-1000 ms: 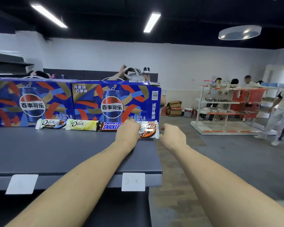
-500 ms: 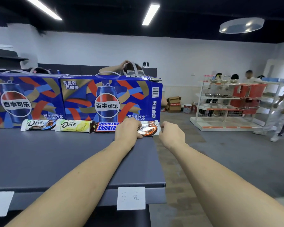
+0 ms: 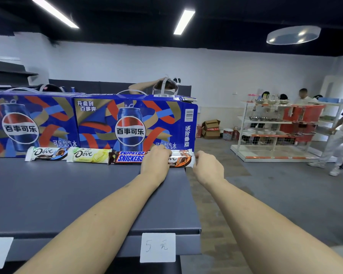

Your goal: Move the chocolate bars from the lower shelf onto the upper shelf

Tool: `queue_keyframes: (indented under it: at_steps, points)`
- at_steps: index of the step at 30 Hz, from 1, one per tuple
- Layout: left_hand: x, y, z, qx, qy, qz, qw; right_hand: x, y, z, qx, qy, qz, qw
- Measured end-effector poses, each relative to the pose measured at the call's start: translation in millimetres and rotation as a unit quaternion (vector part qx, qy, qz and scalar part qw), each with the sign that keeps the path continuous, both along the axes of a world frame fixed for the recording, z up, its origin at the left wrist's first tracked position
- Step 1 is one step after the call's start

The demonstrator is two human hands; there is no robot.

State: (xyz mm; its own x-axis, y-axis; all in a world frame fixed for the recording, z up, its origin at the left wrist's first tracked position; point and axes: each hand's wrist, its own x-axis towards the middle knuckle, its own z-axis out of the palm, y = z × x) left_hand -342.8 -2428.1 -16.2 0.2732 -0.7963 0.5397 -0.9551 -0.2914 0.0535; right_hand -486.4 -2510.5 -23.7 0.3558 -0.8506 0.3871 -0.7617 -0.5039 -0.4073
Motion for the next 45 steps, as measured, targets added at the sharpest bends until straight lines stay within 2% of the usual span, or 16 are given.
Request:
queue_keyframes:
  at_steps: [12,21,28,37,45]
  points:
    - [7,17,8,0.001,-0.017,0.013,1.000,-2,13,4,0.000,0.007,-0.016,1.000]
    - [16,70,3,0.011,-0.001,0.112,0.994,-9,52,4,-0.009,-0.006,0.003,1.000]
    - [0,126,0,0.012,0.012,0.126,0.992,-3,101,6,-0.073,0.030,0.069,0.994]
    - [-2,189,0,-0.046,0.033,0.155,0.986,31,195,18,-0.092,-0.023,0.189,0.978]
    - [32,280,-5,-0.019,-0.035,0.254,0.967,87,275,8,-0.114,-0.037,0.251,0.961]
